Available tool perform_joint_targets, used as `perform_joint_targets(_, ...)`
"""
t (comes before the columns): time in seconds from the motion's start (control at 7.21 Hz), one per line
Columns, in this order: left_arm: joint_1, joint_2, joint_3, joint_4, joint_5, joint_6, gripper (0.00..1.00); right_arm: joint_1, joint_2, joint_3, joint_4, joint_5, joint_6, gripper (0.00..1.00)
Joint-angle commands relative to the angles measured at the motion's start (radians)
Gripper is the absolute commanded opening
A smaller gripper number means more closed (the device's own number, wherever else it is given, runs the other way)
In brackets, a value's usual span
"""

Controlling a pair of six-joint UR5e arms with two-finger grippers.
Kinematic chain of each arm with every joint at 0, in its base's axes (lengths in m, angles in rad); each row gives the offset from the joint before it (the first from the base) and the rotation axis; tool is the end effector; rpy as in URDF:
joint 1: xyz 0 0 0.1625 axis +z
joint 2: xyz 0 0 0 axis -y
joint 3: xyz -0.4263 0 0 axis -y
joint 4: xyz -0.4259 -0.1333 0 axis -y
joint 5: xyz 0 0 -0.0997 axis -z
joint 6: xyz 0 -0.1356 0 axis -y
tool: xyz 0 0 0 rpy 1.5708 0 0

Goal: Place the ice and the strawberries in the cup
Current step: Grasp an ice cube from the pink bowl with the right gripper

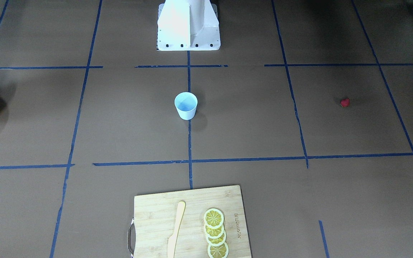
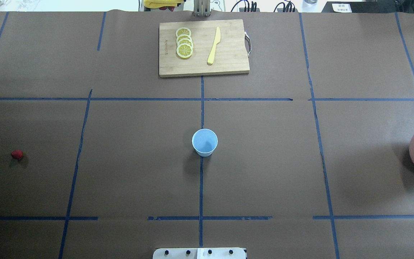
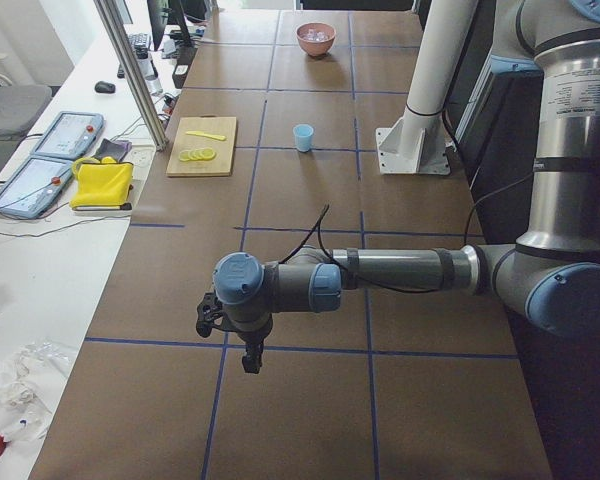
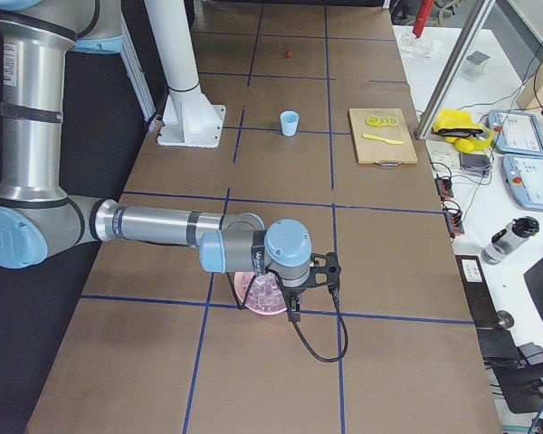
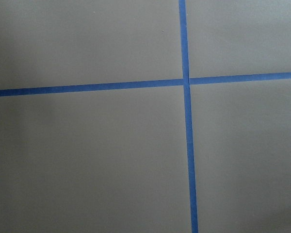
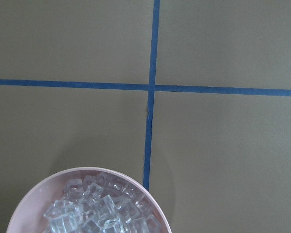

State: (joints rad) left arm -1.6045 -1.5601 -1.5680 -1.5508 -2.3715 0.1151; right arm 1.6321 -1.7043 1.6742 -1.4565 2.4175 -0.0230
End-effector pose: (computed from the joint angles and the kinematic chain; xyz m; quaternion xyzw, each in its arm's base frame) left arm -0.0534 -0.5163 0.6922 0.0136 0.3898 0.0309 0.9203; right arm 0.0608 -0.4730 0.6790 0.0556 -0.4085 0.0002 0.9111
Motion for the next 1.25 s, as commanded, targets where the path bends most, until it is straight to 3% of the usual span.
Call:
perform_joint_targets(0.0,0.000,0.000,-0.003,0.000,0.000,-0.002,1.00,0.000,-0.003,0.002,0.001,-0.001,-0.005,1.00)
perform_joint_targets(1.11,0.000,0.000,-0.018,0.000,-0.029,-0.035,1.00,-0.032,0.020,0.027,0.062,0.000,-0.012,1.00)
